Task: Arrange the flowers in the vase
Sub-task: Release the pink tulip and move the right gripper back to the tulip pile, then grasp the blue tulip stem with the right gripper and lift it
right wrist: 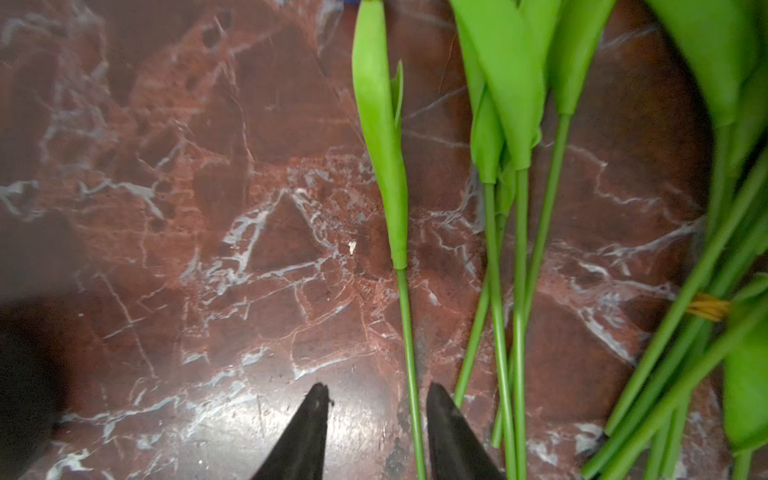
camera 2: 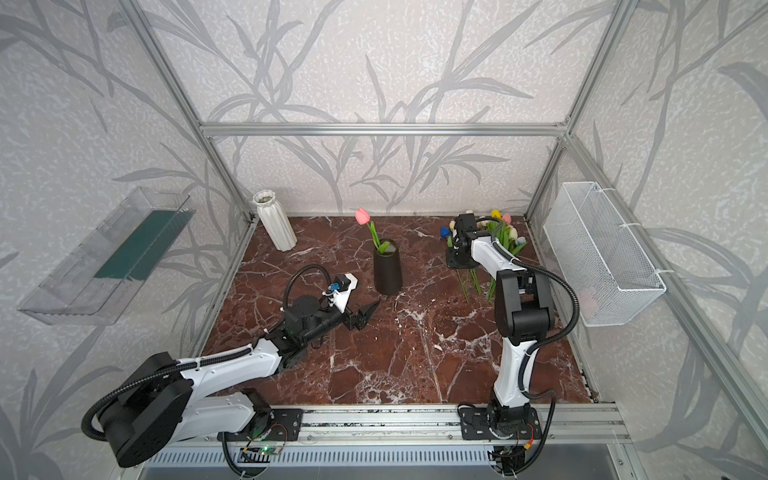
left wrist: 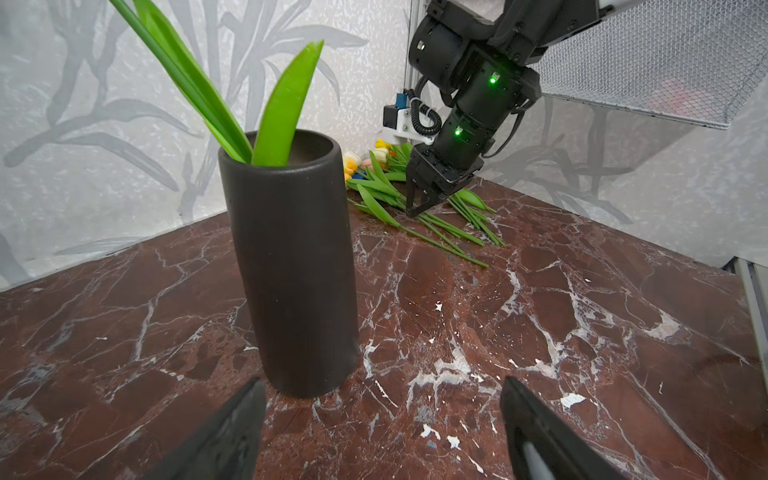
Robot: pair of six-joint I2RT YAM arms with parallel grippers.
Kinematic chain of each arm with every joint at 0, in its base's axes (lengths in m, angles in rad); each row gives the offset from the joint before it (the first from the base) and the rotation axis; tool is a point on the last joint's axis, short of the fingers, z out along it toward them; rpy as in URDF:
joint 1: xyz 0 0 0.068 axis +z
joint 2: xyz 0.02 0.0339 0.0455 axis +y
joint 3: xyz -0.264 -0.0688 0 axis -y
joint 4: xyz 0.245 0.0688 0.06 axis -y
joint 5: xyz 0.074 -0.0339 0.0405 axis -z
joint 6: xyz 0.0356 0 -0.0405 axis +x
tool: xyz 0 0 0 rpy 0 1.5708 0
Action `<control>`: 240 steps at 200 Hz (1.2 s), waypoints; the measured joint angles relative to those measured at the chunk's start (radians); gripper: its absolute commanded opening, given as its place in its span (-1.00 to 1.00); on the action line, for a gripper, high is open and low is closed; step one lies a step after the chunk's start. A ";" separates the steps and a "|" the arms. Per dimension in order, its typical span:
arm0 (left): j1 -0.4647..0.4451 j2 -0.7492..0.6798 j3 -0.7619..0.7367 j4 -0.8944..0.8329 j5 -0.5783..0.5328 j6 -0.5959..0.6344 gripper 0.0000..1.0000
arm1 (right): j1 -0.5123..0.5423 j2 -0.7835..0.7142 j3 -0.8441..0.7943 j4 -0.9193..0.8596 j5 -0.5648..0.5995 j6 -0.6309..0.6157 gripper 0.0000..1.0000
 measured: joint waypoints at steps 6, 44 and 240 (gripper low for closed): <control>-0.001 0.005 0.000 0.000 0.002 -0.002 0.76 | 0.001 0.011 0.004 -0.012 0.001 -0.002 -0.18; -0.002 0.017 0.000 0.008 0.010 -0.004 0.77 | -0.005 0.076 0.040 -0.067 0.004 -0.010 -0.16; -0.003 0.003 0.060 -0.014 0.063 -0.033 0.90 | -0.021 -0.141 -0.238 0.204 -0.136 -0.023 -1.00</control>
